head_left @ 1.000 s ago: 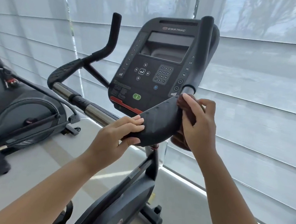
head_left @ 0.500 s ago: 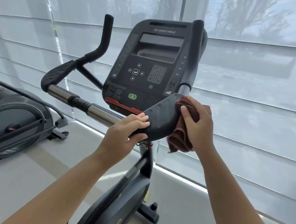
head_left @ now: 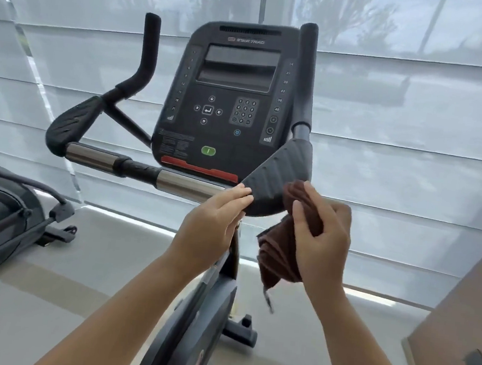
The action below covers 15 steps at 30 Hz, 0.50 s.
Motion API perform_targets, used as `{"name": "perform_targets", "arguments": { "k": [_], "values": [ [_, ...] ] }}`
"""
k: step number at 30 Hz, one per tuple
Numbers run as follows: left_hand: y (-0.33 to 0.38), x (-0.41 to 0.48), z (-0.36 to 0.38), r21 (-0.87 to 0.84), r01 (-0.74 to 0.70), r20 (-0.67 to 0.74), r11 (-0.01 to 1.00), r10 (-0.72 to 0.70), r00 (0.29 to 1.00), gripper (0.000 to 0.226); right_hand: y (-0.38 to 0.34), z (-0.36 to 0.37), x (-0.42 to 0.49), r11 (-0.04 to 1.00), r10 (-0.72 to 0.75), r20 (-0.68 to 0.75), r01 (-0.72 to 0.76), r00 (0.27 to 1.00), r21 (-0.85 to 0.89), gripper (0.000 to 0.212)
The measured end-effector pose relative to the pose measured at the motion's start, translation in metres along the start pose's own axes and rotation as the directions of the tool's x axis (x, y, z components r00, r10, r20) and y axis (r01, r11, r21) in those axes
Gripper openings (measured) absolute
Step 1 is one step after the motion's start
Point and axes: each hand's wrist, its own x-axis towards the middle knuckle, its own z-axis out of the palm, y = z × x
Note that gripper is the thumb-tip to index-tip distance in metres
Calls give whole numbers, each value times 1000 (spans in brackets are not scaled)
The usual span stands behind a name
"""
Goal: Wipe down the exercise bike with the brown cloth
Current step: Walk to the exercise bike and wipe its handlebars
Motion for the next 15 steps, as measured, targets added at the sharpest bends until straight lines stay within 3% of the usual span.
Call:
{"name": "perform_targets", "arguments": {
  "k": [2,6,11,15],
  "values": [
    [-7,-8,-7,23,-32,-8,999,32,999,32,-4,8,5,998,14,-87,-19,996,-57,34],
    [-21,-17,-18,71,-95,-46,993,98,994,28,-12,36,-17,990,-5,-124,-12,992,-137,35],
    [-56,-21,-39,158,-86,-103,984,103,989,29,-34,23,-31,988,-86,73,95,994,-122,35],
    [-83,-21,-53,253,-59,-100,966,87,991,35,-78,37,4,977,-187,108,197,976,-85,34]
  ]
}}
